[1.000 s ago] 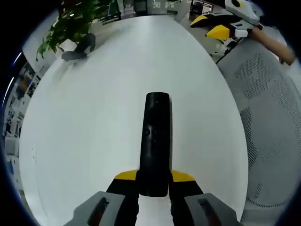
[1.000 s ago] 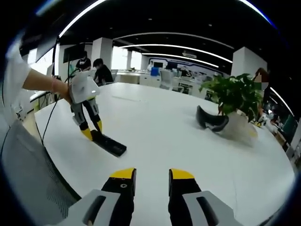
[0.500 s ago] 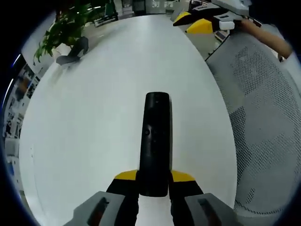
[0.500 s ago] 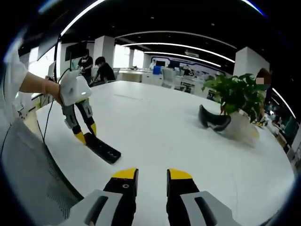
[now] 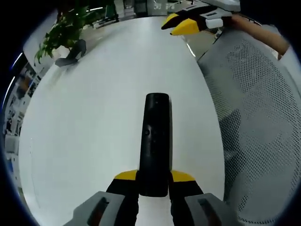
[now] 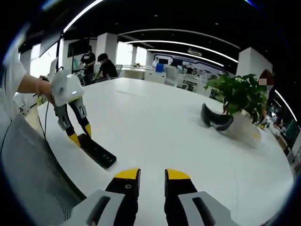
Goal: Press the specified remote control buttons in sequence, fully releasing each button before pressing the next.
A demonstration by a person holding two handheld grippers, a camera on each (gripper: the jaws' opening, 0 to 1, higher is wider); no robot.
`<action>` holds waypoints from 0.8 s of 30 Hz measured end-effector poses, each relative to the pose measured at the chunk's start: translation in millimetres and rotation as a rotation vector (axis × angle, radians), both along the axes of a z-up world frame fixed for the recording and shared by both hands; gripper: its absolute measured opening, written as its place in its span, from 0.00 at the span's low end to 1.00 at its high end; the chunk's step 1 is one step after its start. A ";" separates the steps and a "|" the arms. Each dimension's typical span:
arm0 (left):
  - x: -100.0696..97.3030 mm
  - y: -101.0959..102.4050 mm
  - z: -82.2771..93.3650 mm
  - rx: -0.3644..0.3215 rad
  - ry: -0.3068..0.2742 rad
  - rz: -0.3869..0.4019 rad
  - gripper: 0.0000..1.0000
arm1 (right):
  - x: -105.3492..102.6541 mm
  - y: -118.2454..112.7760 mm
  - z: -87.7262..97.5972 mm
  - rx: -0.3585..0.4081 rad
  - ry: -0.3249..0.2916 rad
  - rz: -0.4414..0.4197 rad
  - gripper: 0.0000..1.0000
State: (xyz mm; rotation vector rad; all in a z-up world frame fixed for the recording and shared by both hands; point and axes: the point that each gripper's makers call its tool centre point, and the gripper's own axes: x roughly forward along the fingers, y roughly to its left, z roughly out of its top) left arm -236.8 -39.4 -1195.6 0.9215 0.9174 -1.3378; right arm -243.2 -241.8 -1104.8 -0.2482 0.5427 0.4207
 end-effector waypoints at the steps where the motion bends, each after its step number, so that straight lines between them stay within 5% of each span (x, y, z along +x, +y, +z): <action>1: -2.2 0.1 0.0 -0.004 -0.001 0.003 0.23 | -0.2 0.2 -0.2 0.000 0.001 0.001 0.17; 17: -29.0 0.4 0.7 -0.034 0.002 0.007 0.23 | -2.8 4.2 -3.0 -0.023 0.017 0.025 0.15; 24: -27.8 0.3 1.0 -0.052 0.007 0.008 0.24 | -14.0 33.6 -8.1 0.027 0.085 0.179 0.11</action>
